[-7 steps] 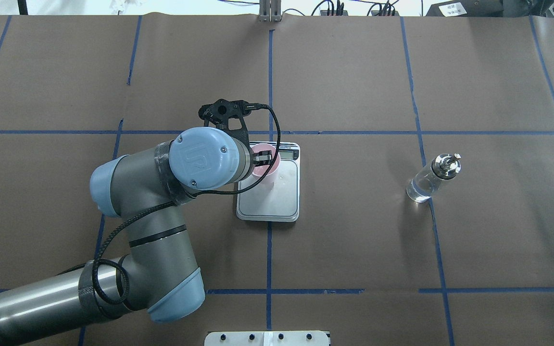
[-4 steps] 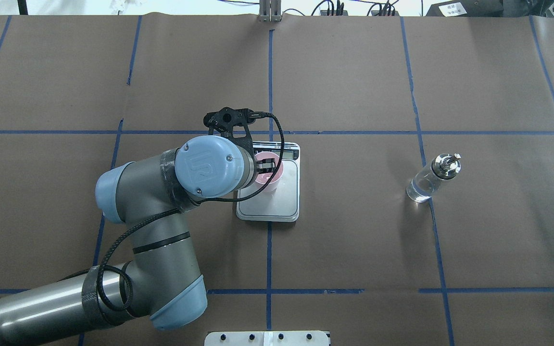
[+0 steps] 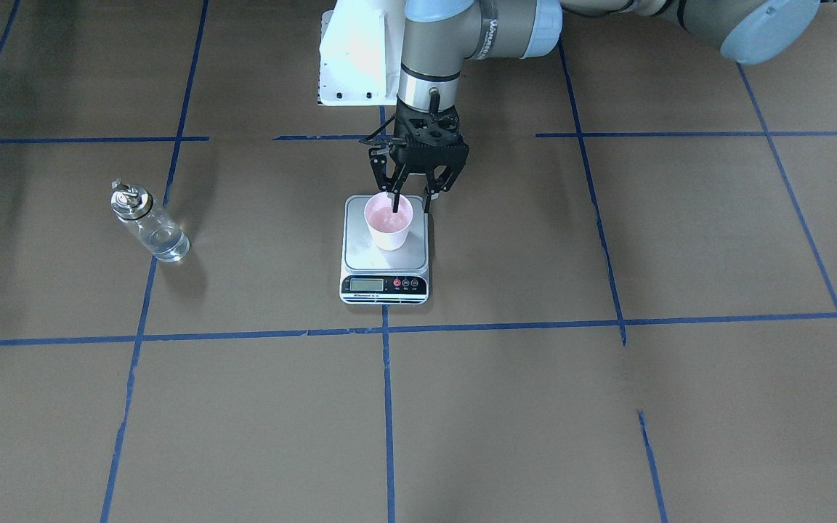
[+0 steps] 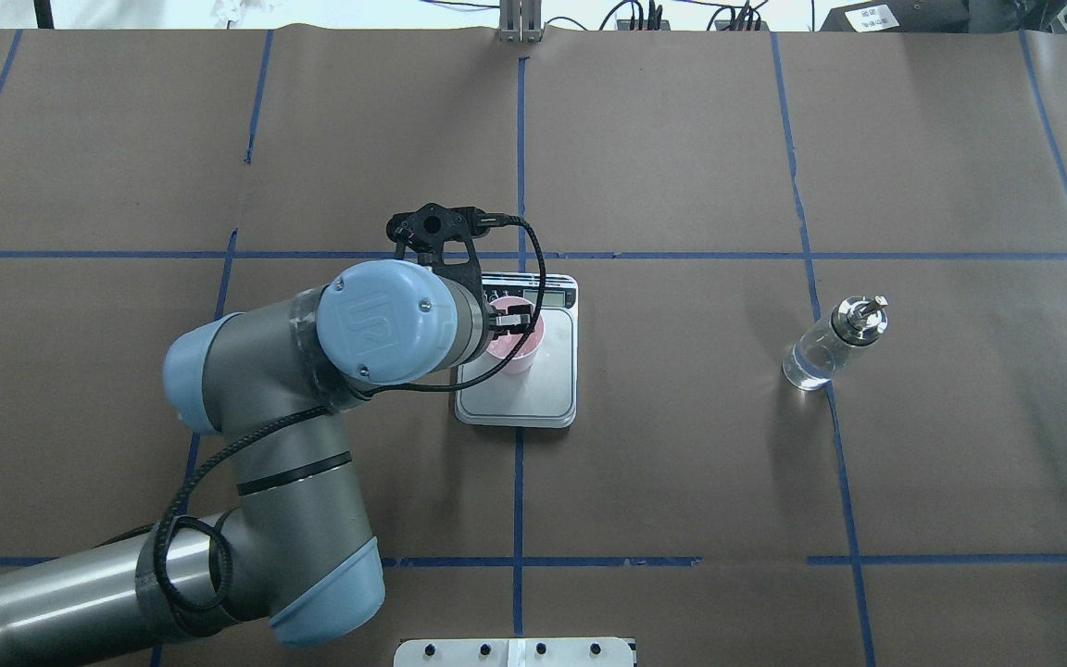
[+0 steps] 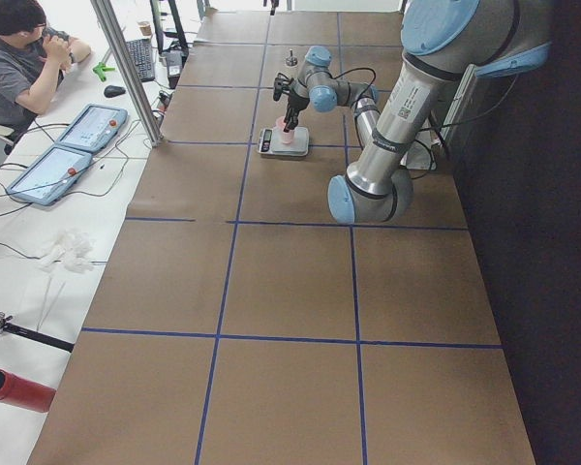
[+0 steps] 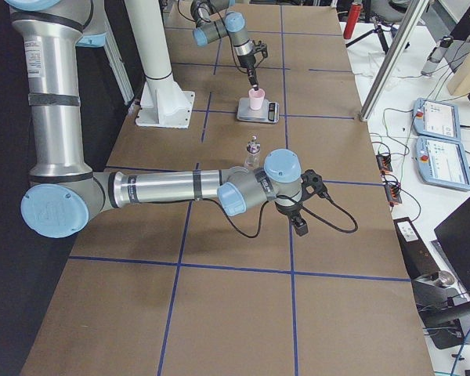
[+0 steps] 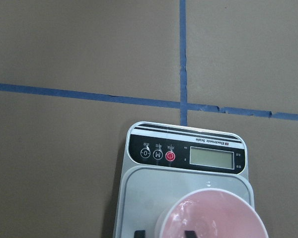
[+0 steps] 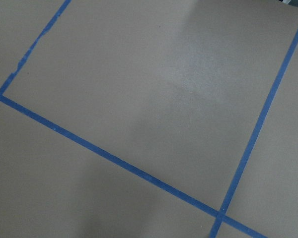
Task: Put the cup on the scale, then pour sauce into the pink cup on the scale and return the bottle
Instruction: 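Carry the pink cup with the left gripper onto the scale, then release the pink cup and withdraw the left gripper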
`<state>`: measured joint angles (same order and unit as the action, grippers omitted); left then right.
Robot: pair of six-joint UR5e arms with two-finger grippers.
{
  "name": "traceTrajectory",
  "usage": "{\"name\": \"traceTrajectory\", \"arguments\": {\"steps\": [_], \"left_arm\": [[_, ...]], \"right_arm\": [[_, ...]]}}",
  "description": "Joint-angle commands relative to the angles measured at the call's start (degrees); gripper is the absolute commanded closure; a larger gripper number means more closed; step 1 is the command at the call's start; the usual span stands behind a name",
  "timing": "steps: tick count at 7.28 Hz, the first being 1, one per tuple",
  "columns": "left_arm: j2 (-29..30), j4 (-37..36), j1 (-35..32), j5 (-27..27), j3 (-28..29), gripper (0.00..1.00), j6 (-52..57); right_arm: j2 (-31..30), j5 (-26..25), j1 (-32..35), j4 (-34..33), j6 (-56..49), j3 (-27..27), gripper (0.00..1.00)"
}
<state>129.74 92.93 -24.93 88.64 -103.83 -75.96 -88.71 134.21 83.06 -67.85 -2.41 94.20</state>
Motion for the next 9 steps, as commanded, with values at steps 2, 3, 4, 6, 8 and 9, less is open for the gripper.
{"name": "traceTrajectory", "arguments": {"steps": [2,3,4,6,8,9], "left_arm": [[-13.85,-0.82,-10.26,6.86,-15.05,0.00,21.21],[-17.38,-0.65,-15.44,10.03,-15.43,0.00,29.29],[-20.37,-0.30,-20.37,11.63,-15.35,0.00,39.29],[-26.88,0.14,-30.47,17.24,-15.26,0.00,54.61],[-34.26,3.46,-46.87,23.65,-12.56,0.00,77.95],[-35.16,4.88,-55.49,30.03,-6.53,0.00,84.07]], "right_arm": [[0.03,0.87,-1.31,0.09,21.40,7.72,0.00],[0.03,0.96,-3.76,-0.09,28.44,11.14,0.00],[0.12,0.53,-6.48,-0.26,36.69,14.83,0.00],[0.56,-0.70,-12.98,-0.70,51.64,23.26,0.00],[0.65,-8.74,-23.49,-0.70,64.92,30.39,0.00],[0.65,-15.49,-30.52,-0.79,71.78,34.17,0.00]]}}
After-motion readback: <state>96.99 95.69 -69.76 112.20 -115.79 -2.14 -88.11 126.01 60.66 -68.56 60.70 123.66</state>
